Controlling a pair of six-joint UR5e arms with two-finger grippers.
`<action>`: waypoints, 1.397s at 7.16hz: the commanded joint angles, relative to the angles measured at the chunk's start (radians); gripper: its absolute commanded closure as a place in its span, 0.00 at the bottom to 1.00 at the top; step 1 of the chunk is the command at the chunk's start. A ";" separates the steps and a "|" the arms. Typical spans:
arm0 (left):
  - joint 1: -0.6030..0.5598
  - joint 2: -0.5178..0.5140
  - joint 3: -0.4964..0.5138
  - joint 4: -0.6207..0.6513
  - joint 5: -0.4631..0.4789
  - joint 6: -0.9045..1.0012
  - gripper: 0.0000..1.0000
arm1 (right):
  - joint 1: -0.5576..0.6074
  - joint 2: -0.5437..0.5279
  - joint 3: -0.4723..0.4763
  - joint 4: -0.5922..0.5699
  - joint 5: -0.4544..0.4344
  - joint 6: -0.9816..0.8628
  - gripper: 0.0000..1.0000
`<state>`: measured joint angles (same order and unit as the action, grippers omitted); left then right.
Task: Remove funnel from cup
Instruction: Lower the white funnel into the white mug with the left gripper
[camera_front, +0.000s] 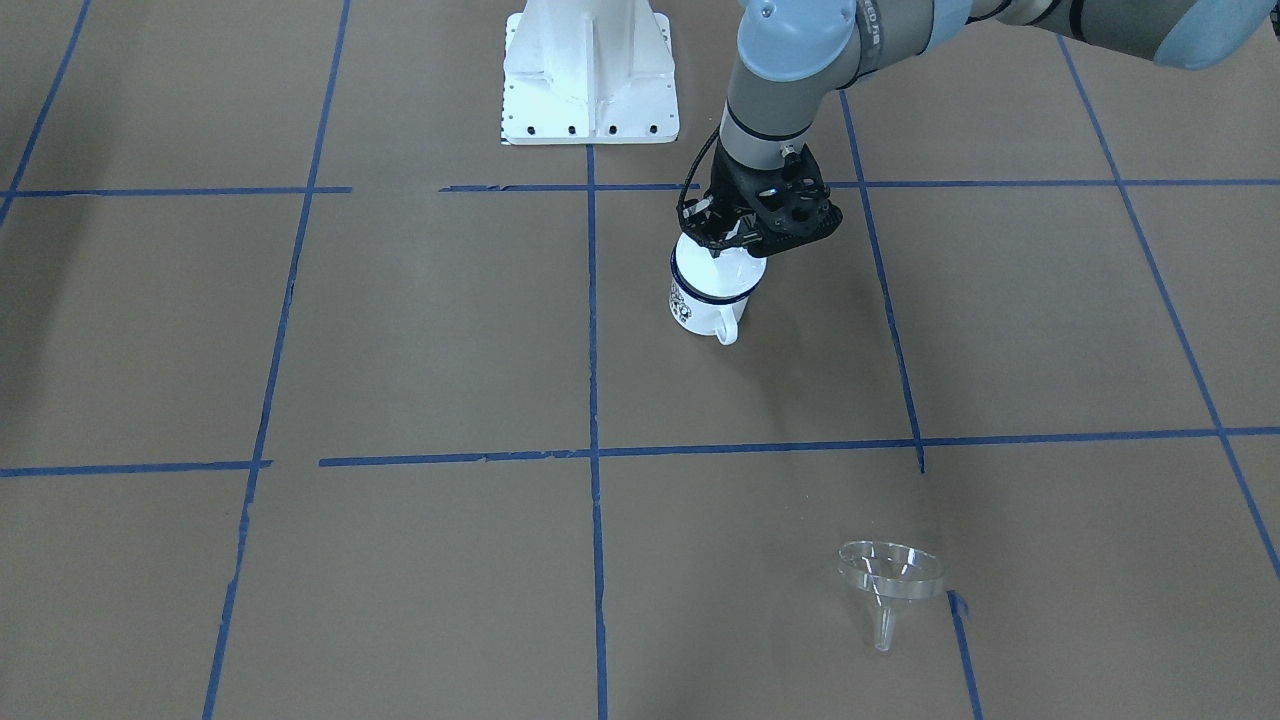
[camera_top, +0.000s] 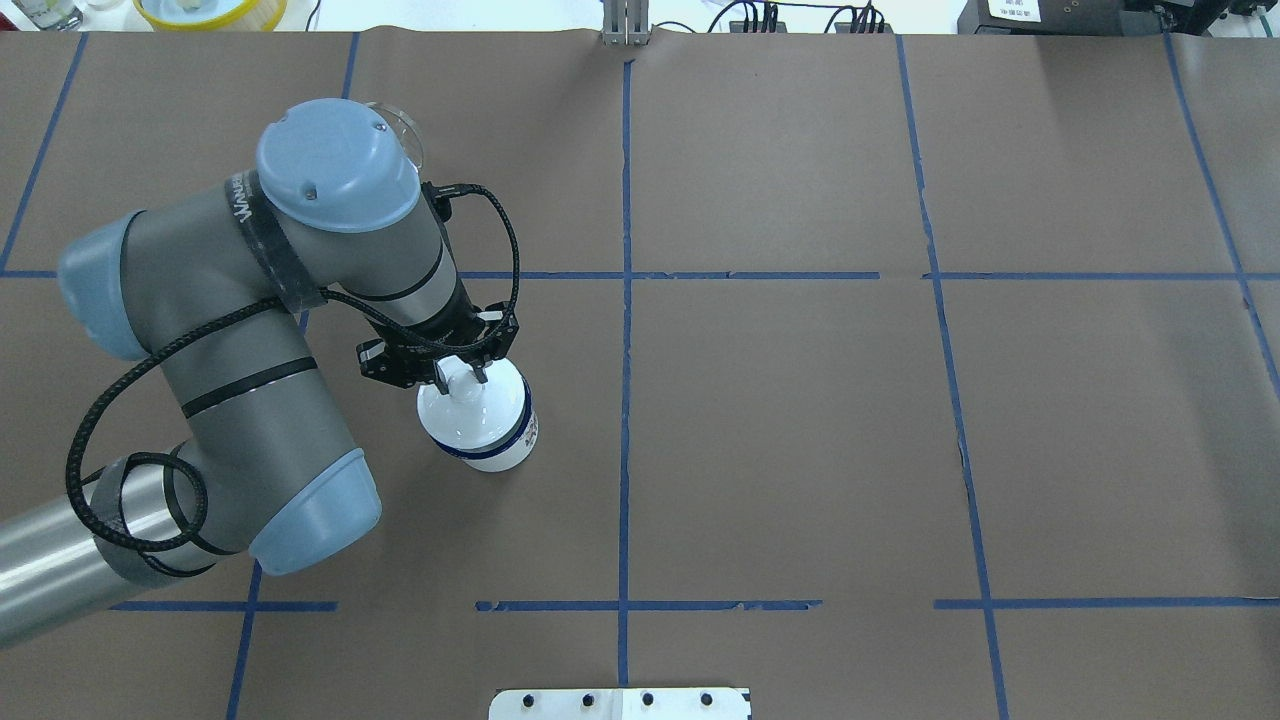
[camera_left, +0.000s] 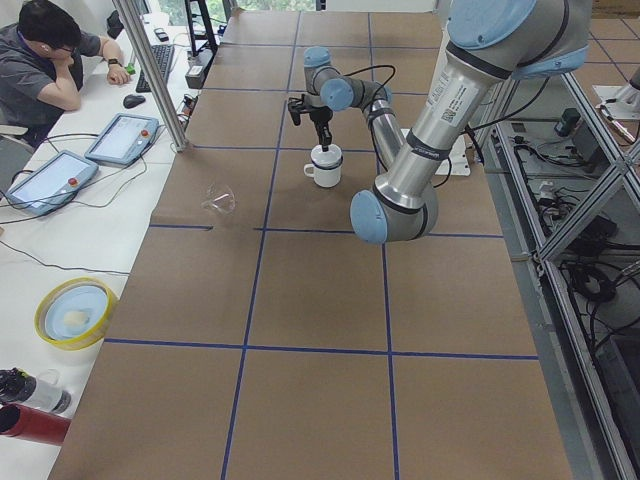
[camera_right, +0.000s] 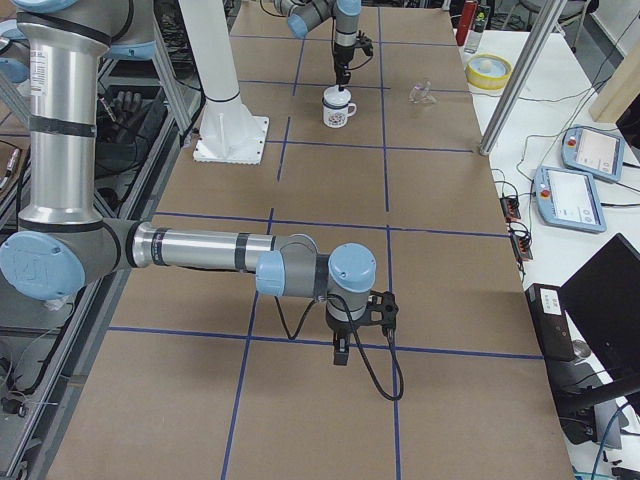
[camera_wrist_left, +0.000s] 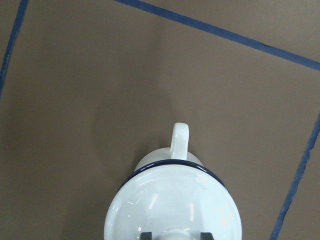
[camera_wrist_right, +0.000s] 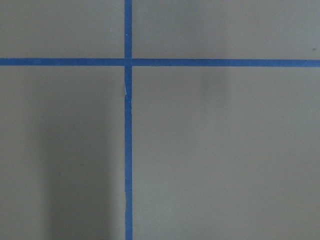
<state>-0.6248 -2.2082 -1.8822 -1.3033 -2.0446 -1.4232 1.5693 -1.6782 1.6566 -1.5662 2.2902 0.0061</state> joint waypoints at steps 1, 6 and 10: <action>0.001 0.001 0.000 -0.001 0.000 0.001 1.00 | 0.000 0.000 0.000 0.000 0.000 0.000 0.00; 0.002 0.002 0.003 -0.002 0.000 0.004 1.00 | 0.000 0.000 0.000 0.000 0.000 0.000 0.00; 0.004 0.002 0.021 -0.034 0.000 0.004 1.00 | 0.000 0.000 0.000 0.000 0.000 0.000 0.00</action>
<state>-0.6205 -2.2073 -1.8735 -1.3142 -2.0448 -1.4183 1.5693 -1.6782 1.6563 -1.5662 2.2902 0.0061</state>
